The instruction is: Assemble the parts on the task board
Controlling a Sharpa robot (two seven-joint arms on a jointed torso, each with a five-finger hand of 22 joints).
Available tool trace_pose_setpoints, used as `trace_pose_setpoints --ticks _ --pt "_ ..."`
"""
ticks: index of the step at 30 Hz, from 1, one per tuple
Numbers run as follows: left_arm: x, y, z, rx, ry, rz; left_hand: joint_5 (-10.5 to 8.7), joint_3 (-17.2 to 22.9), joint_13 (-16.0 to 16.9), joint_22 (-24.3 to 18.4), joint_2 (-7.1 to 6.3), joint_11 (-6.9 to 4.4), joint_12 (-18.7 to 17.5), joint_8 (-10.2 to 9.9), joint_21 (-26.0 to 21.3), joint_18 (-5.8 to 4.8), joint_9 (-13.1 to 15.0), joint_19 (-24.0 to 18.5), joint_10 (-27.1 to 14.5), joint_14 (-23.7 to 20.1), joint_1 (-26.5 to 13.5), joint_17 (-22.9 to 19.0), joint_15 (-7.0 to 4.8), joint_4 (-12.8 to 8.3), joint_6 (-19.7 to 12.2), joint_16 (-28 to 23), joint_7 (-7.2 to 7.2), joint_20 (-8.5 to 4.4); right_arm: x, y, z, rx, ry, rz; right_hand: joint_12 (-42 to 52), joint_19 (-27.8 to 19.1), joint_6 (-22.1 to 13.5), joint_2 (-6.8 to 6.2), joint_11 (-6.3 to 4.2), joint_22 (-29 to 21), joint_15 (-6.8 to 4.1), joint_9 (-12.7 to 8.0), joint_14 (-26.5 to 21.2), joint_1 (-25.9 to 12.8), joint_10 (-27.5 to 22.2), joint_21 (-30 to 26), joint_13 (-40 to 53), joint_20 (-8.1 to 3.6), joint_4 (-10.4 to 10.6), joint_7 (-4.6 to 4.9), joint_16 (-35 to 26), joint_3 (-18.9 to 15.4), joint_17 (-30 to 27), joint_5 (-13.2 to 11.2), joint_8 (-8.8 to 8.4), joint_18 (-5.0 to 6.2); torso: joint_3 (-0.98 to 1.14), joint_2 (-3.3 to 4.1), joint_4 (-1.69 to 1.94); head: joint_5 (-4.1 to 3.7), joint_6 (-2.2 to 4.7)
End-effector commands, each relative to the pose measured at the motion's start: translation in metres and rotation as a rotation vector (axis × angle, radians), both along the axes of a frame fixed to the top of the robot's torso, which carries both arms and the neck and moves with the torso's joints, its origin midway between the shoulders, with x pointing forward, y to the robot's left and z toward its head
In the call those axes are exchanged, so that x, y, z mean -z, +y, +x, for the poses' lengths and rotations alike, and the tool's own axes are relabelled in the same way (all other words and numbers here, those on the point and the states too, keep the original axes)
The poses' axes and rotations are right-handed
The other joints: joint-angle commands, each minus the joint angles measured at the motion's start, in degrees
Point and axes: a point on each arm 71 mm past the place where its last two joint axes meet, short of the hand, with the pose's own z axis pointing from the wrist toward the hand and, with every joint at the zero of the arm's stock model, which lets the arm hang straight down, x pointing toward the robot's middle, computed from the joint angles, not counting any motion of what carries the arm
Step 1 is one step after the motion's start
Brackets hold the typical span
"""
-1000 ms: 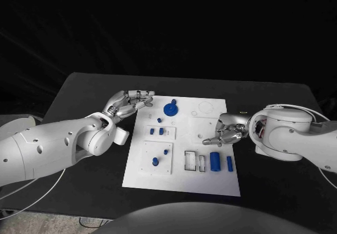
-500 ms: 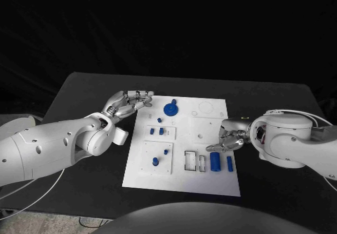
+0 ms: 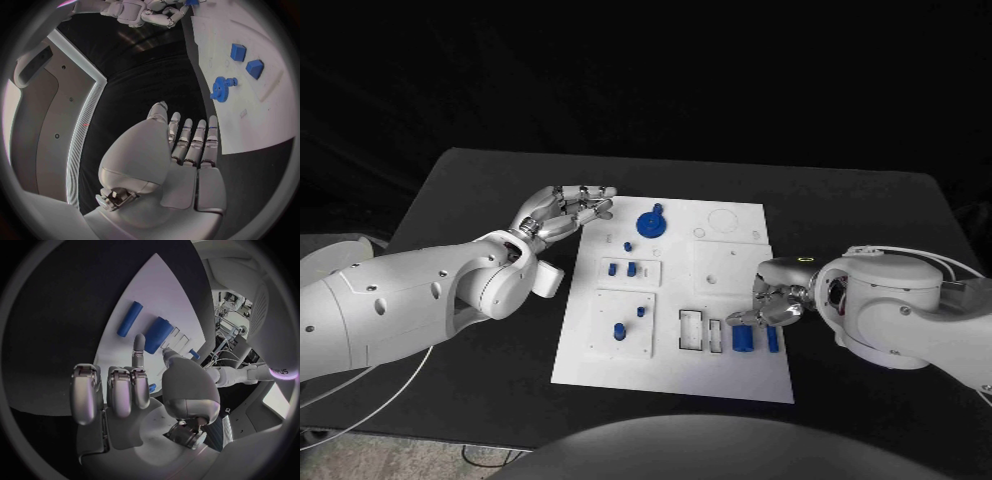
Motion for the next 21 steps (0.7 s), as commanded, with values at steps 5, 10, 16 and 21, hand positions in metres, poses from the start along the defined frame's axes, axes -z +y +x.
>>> trace_pose_setpoints --ticks 5,10,16,21 --pt "0.000 -0.002 -0.001 0.017 0.001 -0.014 -0.08 0.2 0.0 0.0 0.51 0.25 -0.1 0.0 0.3 -0.69 0.0 0.2 0.1 -0.2 0.2 -0.1 0.30 0.0 -0.2 0.2 0.34 -0.01 0.006 0.000 -0.004 0.011 -0.051 -0.005 0.2 3.8 -0.4 0.28 0.45 13.2 -0.02 -0.3 5.7 1.7 5.9 -0.5 15.1 -0.12 -0.2 0.12 -0.5 0.6 13.6 1.7 -1.03 -0.22 0.06 -0.01 -0.05 0.11 0.00" --pt "0.000 -0.001 -0.001 0.017 0.001 -0.013 -0.03 0.3 0.1 -0.1 0.55 0.32 -0.1 0.0 0.3 -0.71 0.0 0.2 0.1 -0.2 0.3 -0.1 0.32 0.0 -0.2 0.2 0.35 -0.01 0.012 0.002 -0.006 0.015 -0.051 0.006 0.2 3.6 -0.3 0.54 0.52 13.1 0.07 -0.6 5.6 3.9 5.9 -0.7 15.1 -0.01 -0.4 0.21 -0.7 1.0 13.3 4.6 -2.09 -0.15 0.07 -0.03 -0.05 0.03 0.00" --pt "0.000 -0.001 -0.001 0.018 0.003 -0.013 0.04 0.3 0.1 -0.1 0.62 0.36 -0.1 0.0 0.3 -0.73 0.0 0.2 0.1 -0.3 0.3 -0.1 0.34 0.0 -0.2 0.2 0.36 -0.01 0.019 0.005 -0.007 0.012 -0.031 0.003 0.2 3.1 -0.9 0.50 0.60 12.7 0.32 -0.4 5.4 6.8 5.9 -1.7 15.1 0.23 -1.2 0.37 -1.4 1.5 12.3 7.8 -3.06 0.10 0.08 -0.03 0.02 -0.03 0.00" --pt "0.000 -0.001 0.000 0.018 0.004 -0.013 0.14 0.4 0.1 -0.2 0.72 0.42 -0.1 0.0 0.3 -0.75 0.0 0.2 0.0 -0.3 0.3 -0.1 0.36 0.1 -0.3 0.2 0.36 -0.01 0.023 0.006 -0.007 0.023 -0.001 0.009 0.2 2.8 -2.3 0.19 0.59 12.5 0.60 0.5 5.2 10.6 5.9 -2.5 15.1 0.40 -3.4 0.43 -1.9 2.7 11.5 15.9 -3.55 0.29 0.05 -0.09 0.04 -0.01 0.00"
